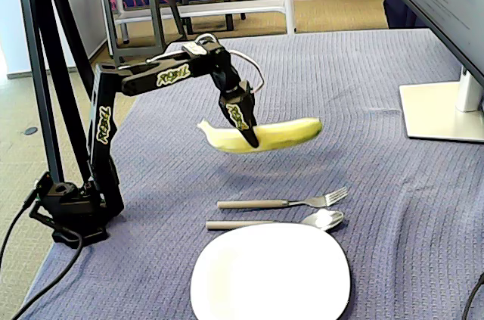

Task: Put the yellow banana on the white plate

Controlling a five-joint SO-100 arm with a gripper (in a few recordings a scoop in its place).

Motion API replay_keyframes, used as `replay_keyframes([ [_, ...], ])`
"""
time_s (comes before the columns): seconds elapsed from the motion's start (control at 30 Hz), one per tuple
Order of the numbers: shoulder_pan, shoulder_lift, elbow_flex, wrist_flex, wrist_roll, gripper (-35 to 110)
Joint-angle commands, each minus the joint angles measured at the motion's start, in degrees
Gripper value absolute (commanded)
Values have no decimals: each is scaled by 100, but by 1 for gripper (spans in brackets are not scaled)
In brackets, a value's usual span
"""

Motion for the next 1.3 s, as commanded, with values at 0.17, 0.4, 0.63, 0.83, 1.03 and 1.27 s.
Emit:
replay_keyframes([
  [0.17,800,1661,729,-79,-773,0],
  [0.4,1547,1837,958,-176,-1230,0],
  [0.63,2347,1310,352,-264,-1406,0],
  [0.83,3023,791,-158,-308,-1415,0],
  [1.03,3656,466,-396,-352,-1468,0],
  [1.27,4131,554,-615,-9,-1802,0],
])
